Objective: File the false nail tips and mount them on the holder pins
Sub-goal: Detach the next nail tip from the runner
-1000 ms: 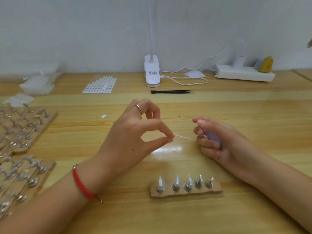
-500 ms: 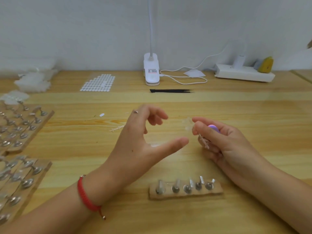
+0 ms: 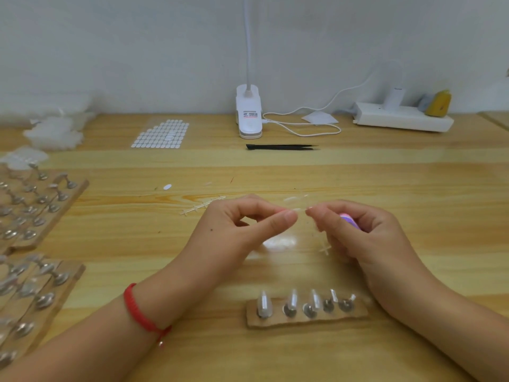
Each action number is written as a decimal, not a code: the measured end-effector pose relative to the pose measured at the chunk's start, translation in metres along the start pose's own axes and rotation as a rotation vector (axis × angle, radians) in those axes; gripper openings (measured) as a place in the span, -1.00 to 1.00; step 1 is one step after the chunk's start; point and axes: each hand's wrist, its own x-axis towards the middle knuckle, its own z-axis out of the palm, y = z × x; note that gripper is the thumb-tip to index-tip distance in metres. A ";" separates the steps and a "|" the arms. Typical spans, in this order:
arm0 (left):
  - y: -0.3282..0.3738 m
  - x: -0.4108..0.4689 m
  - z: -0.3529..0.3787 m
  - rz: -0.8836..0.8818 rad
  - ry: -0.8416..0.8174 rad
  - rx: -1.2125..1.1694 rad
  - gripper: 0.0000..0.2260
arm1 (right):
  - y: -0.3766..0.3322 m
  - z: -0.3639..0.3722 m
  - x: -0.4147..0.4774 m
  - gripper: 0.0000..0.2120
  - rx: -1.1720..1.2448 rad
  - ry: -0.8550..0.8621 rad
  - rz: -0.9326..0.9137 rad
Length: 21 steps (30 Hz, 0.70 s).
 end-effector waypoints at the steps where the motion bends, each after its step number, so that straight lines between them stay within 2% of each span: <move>1: 0.000 0.000 -0.001 -0.005 -0.014 -0.005 -0.87 | 0.001 -0.001 0.000 -0.84 -0.006 -0.015 0.014; 5: 0.000 0.001 -0.003 -0.033 -0.029 -0.040 -0.84 | 0.003 -0.006 0.003 -0.82 -0.017 -0.071 0.066; 7: 0.001 0.000 -0.003 -0.029 -0.037 -0.046 -0.86 | 0.003 -0.006 0.003 -0.72 -0.002 -0.093 0.070; 14: 0.000 0.001 -0.004 -0.022 -0.028 -0.076 -0.86 | -0.004 -0.002 0.011 -0.61 -0.100 -0.095 0.147; 21: -0.002 0.003 -0.008 -0.028 0.058 -0.146 -0.81 | -0.008 0.009 0.023 -0.76 0.056 -0.112 0.112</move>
